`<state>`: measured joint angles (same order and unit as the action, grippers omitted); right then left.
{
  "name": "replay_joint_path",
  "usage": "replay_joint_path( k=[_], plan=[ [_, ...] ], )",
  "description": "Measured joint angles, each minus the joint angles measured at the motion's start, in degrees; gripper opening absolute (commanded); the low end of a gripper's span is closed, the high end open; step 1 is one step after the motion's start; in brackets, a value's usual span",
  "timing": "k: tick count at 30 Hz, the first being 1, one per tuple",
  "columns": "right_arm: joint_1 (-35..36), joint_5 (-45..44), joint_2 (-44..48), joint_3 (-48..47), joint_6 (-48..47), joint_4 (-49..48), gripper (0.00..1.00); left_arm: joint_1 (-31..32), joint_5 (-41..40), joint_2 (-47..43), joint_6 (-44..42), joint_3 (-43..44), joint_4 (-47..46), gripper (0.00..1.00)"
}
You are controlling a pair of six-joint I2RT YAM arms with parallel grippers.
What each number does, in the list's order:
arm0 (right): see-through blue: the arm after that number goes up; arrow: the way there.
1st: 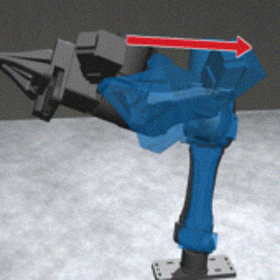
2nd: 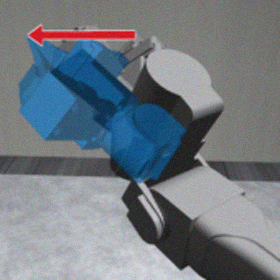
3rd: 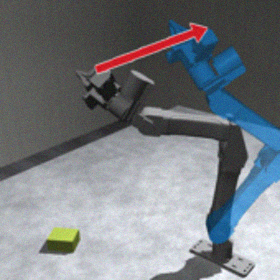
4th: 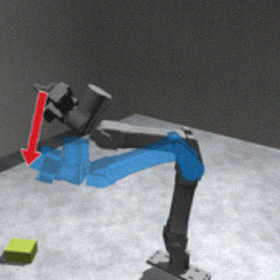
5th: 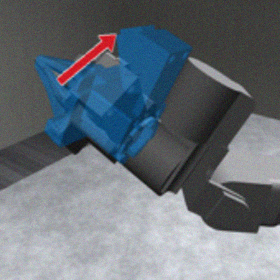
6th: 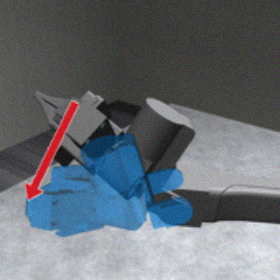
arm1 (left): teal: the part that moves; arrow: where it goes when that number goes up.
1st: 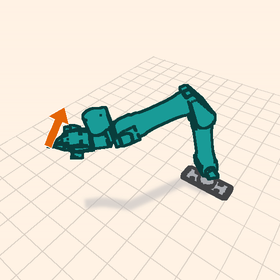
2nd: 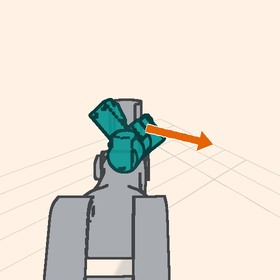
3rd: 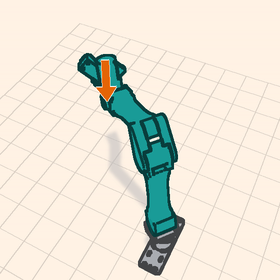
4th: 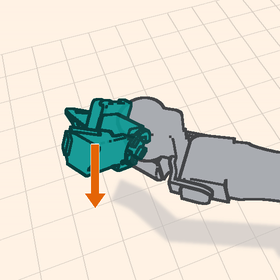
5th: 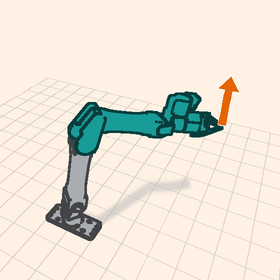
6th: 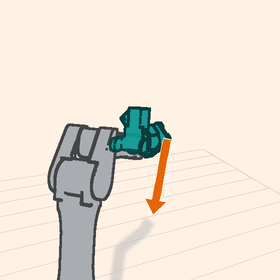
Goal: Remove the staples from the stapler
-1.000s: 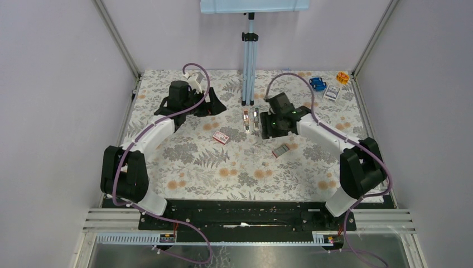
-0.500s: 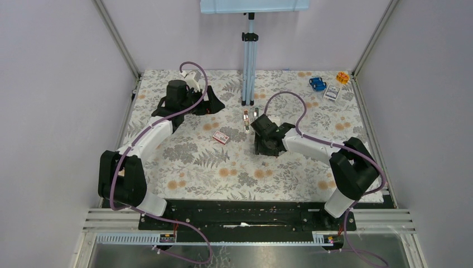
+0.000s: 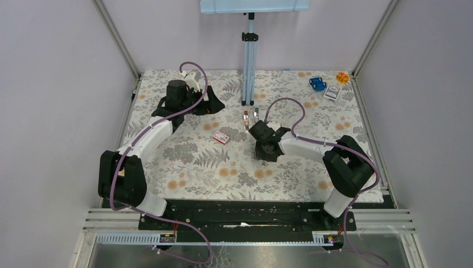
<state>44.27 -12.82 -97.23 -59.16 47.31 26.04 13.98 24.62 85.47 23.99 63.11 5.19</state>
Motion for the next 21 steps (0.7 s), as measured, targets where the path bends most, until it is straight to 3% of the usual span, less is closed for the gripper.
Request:
replay_joint_path(
  k=[9,14,21],
  plan=[
    [2.0,0.0,-1.6,0.4,0.8,1.0,0.50,0.0,0.0,0.0,0.0,0.0,0.0,0.88],
    [2.2,-0.2,-1.6,0.9,1.1,1.7,0.38,0.0,0.0,0.0,0.0,0.0,0.0,0.88],
    [2.2,-0.2,-1.7,0.9,1.2,1.9,0.37,0.0,0.2,0.0,0.0,0.0,0.0,0.88]
  ],
)
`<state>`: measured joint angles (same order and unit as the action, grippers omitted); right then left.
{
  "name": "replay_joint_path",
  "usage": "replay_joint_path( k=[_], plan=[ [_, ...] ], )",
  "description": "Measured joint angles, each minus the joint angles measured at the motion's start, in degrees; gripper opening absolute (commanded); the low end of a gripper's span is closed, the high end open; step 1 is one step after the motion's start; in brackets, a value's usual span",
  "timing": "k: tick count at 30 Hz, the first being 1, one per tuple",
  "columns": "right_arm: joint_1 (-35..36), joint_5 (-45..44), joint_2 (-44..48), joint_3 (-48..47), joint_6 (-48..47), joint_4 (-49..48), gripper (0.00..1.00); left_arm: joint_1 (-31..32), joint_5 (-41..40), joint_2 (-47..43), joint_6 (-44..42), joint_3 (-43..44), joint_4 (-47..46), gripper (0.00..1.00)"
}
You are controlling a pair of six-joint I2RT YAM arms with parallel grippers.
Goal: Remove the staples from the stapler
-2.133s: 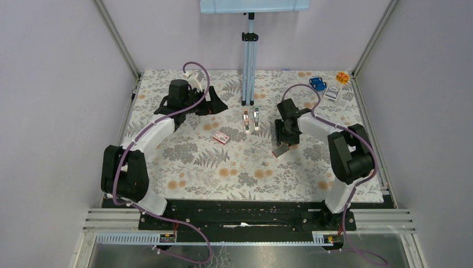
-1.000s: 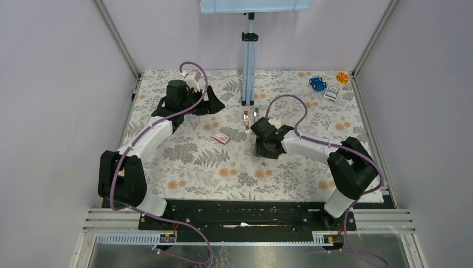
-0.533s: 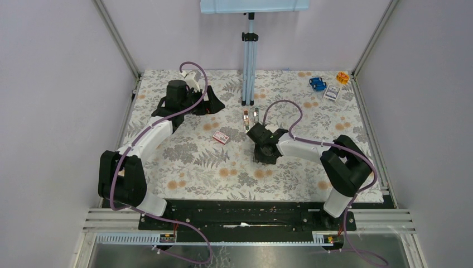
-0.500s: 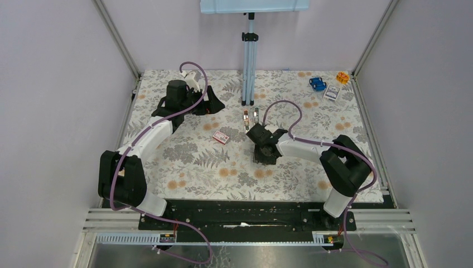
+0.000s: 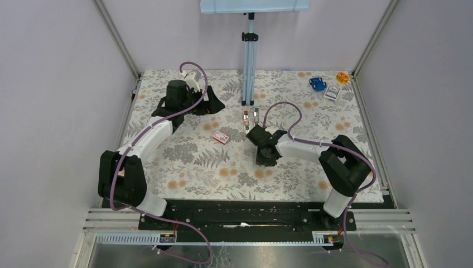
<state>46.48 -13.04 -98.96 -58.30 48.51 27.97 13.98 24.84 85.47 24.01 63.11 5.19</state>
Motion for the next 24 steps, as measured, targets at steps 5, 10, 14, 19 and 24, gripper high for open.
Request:
replay_joint_path(
  k=[5,10,14,19,24],
  plan=[
    [0.0,0.0,-0.1,-0.1,0.0,0.0,0.42,0.0,0.0,0.0,0.0,0.0,0.0,0.88],
    [0.1,0.0,-0.4,-0.5,0.0,0.0,0.37,0.0,0.0,0.0,0.0,0.0,0.0,0.88],
    [0.1,-0.7,-0.5,-0.5,-0.1,0.2,0.28,0.0,0.0,0.0,0.0,-0.1,-0.1,0.88],
    [0.1,-1.5,-0.5,-0.5,-0.1,0.3,0.21,0.0,0.0,0.0,0.0,-0.4,-0.1,0.88],
    [0.1,-1.5,-0.5,-0.5,-0.3,0.2,0.20,0.0,0.2,0.0,0.1,-0.6,-0.1,0.88]
  ],
)
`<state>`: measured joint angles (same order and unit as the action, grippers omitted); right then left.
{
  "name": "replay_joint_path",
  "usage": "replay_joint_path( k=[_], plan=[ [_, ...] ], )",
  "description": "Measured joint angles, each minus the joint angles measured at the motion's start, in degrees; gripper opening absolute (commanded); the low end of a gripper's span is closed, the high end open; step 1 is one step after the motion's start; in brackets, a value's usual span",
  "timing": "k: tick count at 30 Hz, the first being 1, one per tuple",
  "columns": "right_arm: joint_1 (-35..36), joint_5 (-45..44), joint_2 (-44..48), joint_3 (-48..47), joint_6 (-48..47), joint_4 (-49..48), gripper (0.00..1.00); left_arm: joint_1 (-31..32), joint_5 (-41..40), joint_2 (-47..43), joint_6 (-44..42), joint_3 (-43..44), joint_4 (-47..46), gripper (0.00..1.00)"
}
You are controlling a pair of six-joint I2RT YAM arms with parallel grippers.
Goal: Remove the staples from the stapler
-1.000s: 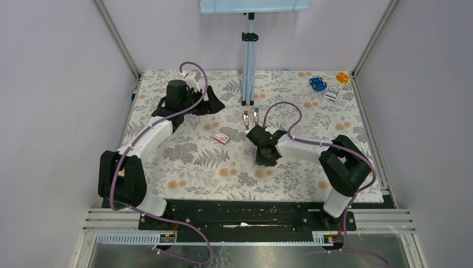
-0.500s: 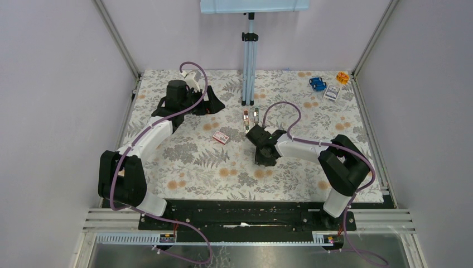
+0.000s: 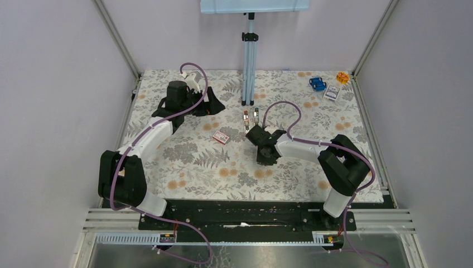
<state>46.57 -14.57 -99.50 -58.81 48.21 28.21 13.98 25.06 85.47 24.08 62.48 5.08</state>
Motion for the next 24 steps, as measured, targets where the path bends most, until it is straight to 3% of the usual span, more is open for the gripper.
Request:
replay_joint_path(
  k=[24],
  plan=[
    [-0.2,0.5,2.8,-2.6,-7.1,1.6,0.22,0.0,0.0,0.0,0.2,0.0,0.0,0.88]
  ],
)
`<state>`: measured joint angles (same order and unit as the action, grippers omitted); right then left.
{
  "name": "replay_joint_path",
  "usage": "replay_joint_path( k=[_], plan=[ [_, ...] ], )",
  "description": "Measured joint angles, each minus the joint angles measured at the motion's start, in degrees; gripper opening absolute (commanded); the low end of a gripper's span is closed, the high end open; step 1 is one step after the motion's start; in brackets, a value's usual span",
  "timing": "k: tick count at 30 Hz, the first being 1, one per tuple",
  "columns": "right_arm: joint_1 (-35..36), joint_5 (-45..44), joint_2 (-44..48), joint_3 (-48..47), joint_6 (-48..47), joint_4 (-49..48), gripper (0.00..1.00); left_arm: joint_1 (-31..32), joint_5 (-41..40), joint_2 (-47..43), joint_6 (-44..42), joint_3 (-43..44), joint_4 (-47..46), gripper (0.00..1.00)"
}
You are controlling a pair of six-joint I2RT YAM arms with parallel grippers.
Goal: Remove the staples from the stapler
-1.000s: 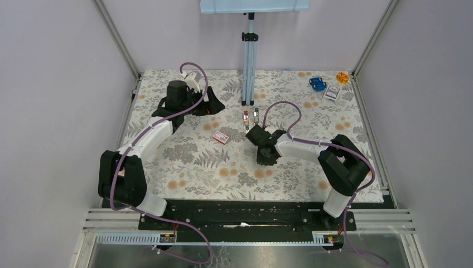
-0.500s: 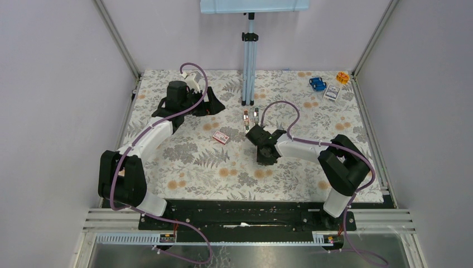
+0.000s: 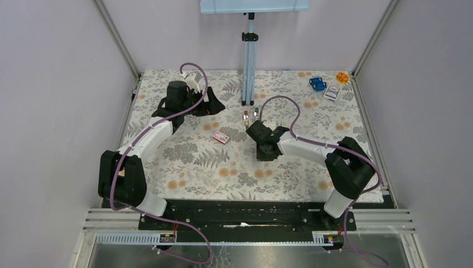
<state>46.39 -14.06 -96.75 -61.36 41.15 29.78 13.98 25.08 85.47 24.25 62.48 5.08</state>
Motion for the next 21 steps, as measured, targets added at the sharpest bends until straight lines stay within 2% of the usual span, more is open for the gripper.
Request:
replay_joint_path(
  k=[8,21],
  plan=[
    [-3.9,0.0,1.4,-0.1,-3.5,1.5,0.22,0.0,0.1,0.0,0.0,0.0,0.0,0.88],
    [-9.1,0.2,3.2,0.2,-18.8,0.3,0.23,0.0,0.2,0.0,0.2,0.0,0.0,0.88]
  ],
)
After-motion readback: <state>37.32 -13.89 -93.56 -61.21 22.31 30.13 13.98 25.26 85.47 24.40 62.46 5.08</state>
